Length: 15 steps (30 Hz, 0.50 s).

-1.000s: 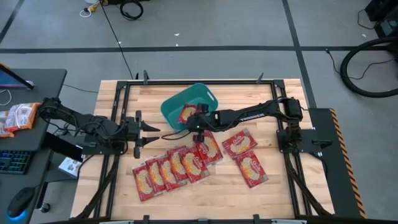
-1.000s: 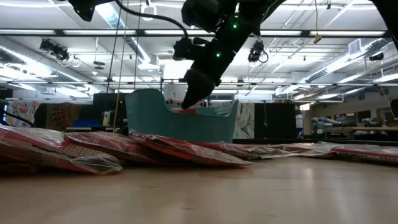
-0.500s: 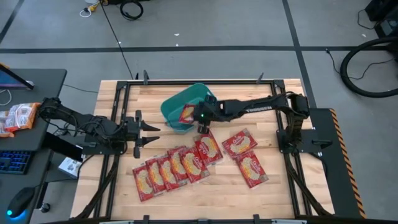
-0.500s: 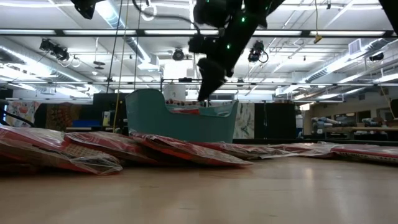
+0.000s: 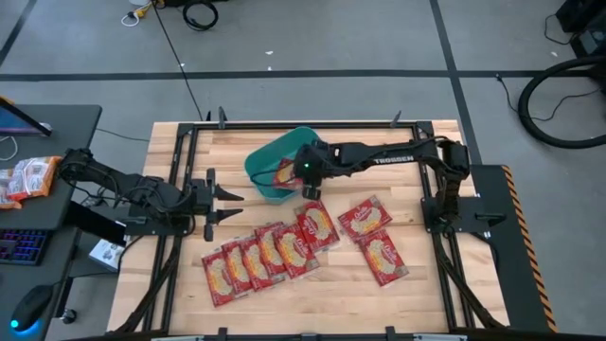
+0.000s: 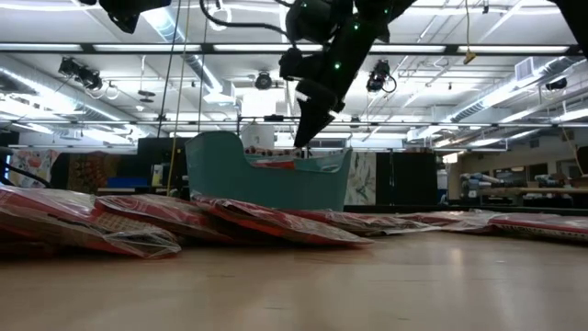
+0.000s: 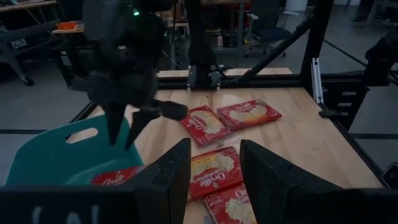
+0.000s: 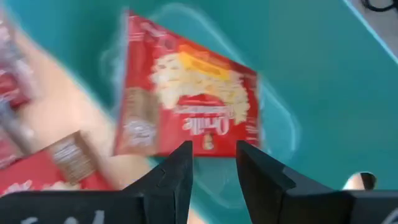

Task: Sort popcorn bags into baskets
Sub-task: Put the red popcorn bag into the green bin

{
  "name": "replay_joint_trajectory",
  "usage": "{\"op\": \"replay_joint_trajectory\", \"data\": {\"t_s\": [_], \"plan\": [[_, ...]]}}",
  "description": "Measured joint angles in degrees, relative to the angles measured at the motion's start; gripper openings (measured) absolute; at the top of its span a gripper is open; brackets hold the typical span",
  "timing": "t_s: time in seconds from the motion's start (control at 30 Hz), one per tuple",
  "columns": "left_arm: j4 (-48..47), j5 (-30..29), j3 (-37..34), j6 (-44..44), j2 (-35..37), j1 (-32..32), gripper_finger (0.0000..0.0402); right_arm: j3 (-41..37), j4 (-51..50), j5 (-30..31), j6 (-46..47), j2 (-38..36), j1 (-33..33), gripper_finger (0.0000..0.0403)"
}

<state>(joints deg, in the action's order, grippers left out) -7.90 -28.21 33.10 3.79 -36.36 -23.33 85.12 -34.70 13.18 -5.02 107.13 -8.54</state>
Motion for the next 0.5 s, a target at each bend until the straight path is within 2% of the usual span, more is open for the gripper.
{"op": "replay_joint_trajectory", "data": {"t_s": [0.13, 0.3, 0.43, 0.5], "plan": [[-0.1, 0.0, 0.0, 0.0, 0.0, 0.0, 0.0144, 0.0, -1.2, -1.0, -3.2, 0.3, 2.7, 0.0127], [-0.1, 0.0, 0.0, 0.0, 0.0, 0.0, 0.0144, -1.6, 4.2, 6.8, -7.6, 1.0, 8.0, 0.0127], [-0.1, 0.0, 0.0, 0.0, 0.0, 0.0, 0.0144, -2.7, 8.6, 8.6, -8.7, 2.1, 9.6, 0.0127], [-0.1, 0.0, 0.0, 0.2, 0.0, 0.0, 0.0144, -3.4, 7.8, 11.6, -8.5, 2.5, 9.7, 0.0127]]}}
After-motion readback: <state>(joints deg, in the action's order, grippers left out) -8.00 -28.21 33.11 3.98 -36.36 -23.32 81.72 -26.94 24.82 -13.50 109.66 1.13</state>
